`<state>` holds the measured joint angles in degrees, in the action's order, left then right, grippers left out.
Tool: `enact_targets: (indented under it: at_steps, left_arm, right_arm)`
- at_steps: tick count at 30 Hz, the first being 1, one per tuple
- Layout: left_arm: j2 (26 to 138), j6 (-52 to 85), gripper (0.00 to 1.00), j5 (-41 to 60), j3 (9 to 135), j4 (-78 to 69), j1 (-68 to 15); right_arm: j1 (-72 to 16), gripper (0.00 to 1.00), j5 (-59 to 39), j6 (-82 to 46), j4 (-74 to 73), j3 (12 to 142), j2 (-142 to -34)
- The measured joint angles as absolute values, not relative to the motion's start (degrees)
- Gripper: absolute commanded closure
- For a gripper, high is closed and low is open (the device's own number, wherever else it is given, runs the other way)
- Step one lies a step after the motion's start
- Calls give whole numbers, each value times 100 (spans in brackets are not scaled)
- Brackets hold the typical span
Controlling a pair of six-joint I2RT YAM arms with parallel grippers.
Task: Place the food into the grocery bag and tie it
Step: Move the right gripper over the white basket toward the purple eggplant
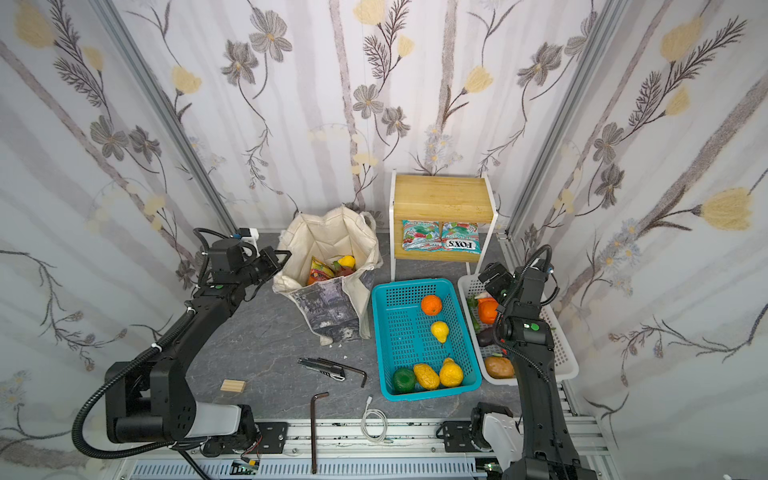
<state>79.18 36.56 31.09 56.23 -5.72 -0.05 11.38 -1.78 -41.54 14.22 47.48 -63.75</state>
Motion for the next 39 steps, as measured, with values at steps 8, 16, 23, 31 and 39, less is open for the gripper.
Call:
enact_targets:
  at_steps: [8,16,23,31,39]
  left_arm:
    - [7907,3662,100,3107,5610,-572,-5]
    - [7900,3669,100,3105,5603,-572,-5]
    - [7881,3688,100,3107,5601,-569,-5]
    - [7782,3688,100,3061,5588,-552,-8]
    - [7752,3688,100,3061,5588,-528,-8]
  right_arm:
    - [2276,18,-1529,-4803,305,4082,-7006]
    - [2665,19,-2591,-5249,-694,4106,-8193]
    - [2696,31,-2847,-5317,-1135,4104,-8761]
    - [2696,31,-2790,-5352,-1129,4086,-8888]
    - [2679,34,-2571,-5284,-969,4239,-9321]
